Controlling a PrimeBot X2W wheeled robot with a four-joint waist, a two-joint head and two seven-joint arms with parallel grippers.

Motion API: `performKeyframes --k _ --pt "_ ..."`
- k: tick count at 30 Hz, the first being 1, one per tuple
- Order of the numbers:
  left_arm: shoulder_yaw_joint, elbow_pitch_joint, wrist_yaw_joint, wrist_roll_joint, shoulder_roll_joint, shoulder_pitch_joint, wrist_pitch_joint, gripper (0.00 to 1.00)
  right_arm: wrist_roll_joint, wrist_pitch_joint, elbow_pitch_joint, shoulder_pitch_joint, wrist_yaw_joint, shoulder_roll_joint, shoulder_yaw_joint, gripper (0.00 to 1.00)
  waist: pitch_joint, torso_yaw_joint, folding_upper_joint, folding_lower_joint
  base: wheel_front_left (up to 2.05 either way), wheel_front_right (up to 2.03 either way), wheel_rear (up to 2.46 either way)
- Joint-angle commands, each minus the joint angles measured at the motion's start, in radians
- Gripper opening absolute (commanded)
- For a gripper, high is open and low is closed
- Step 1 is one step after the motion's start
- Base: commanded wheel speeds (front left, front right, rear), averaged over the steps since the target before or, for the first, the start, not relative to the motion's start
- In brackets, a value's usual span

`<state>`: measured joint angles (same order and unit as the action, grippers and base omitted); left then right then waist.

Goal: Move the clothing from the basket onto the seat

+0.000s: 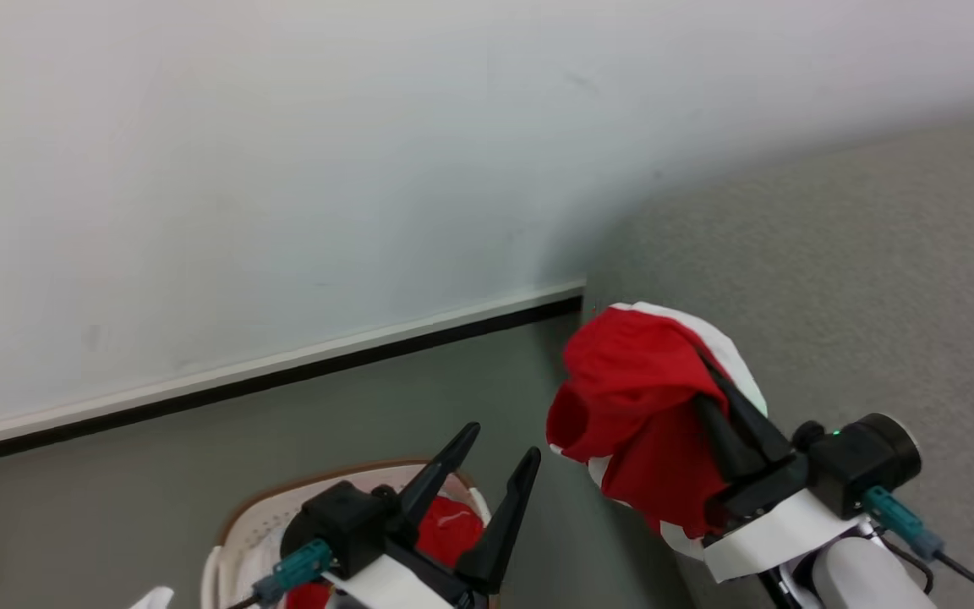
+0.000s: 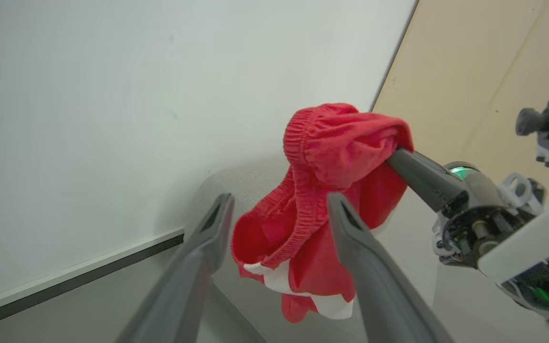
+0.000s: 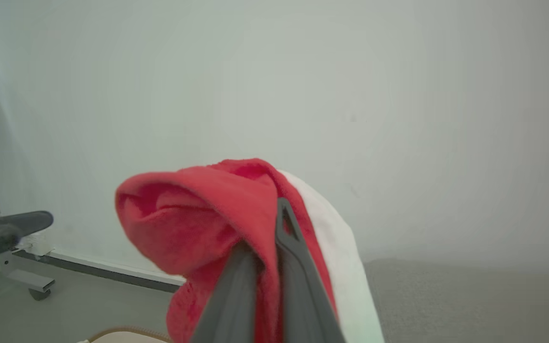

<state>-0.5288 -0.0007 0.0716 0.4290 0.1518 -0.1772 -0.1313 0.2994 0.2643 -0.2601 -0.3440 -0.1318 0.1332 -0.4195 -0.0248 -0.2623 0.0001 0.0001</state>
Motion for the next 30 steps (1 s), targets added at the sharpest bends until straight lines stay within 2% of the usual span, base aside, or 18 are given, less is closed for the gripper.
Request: performKeyframes --k 1,6,11,15,21,23,30 --pt "-0.001 0.009 0.005 -0.016 0.001 -0.012 -0.006 1.00 -0.004 0.000 0.007 0.010 0.002 0.008 0.010 0.00 -0.029 -0.053 -0.0001 -0.0001 0.00 0.00 0.00" --pt "-0.017 0.045 0.014 -0.016 -0.005 -0.034 -0.022 1.00 -0.011 0.000 0.026 0.021 0.002 0.014 0.048 0.00 -0.053 -0.116 -0.0001 -0.0001 0.00 0.00 0.00" --pt "-0.028 0.064 0.019 -0.017 -0.007 -0.053 -0.029 1.00 -0.013 0.000 0.041 0.019 0.002 0.012 0.076 0.00 -0.076 -0.143 -0.0001 -0.0001 0.00 0.00 0.00" --pt "-0.036 0.057 0.023 -0.024 -0.003 -0.087 -0.023 1.00 0.002 0.000 0.062 -0.008 0.002 0.012 0.103 0.00 -0.137 -0.132 -0.0001 -0.0001 0.00 0.00 0.00" --pt "-0.057 0.033 0.039 -0.049 0.010 -0.207 0.004 1.00 0.009 0.000 0.065 -0.151 0.002 0.056 0.247 0.00 -0.319 -0.070 -0.0001 -0.0001 0.00 0.00 0.00" --pt "-0.070 0.024 0.042 -0.059 0.010 -0.264 0.013 1.00 0.043 0.000 0.060 -0.221 0.002 0.083 0.304 0.00 -0.390 -0.042 -0.0001 -0.0001 0.00 0.00 0.00" --pt "-0.111 0.005 0.055 -0.065 0.001 -0.442 0.003 1.00 0.056 -0.024 -0.050 -0.516 0.002 0.267 0.517 0.00 -0.623 0.066 -0.0001 -0.0001 0.00 0.00 0.00"
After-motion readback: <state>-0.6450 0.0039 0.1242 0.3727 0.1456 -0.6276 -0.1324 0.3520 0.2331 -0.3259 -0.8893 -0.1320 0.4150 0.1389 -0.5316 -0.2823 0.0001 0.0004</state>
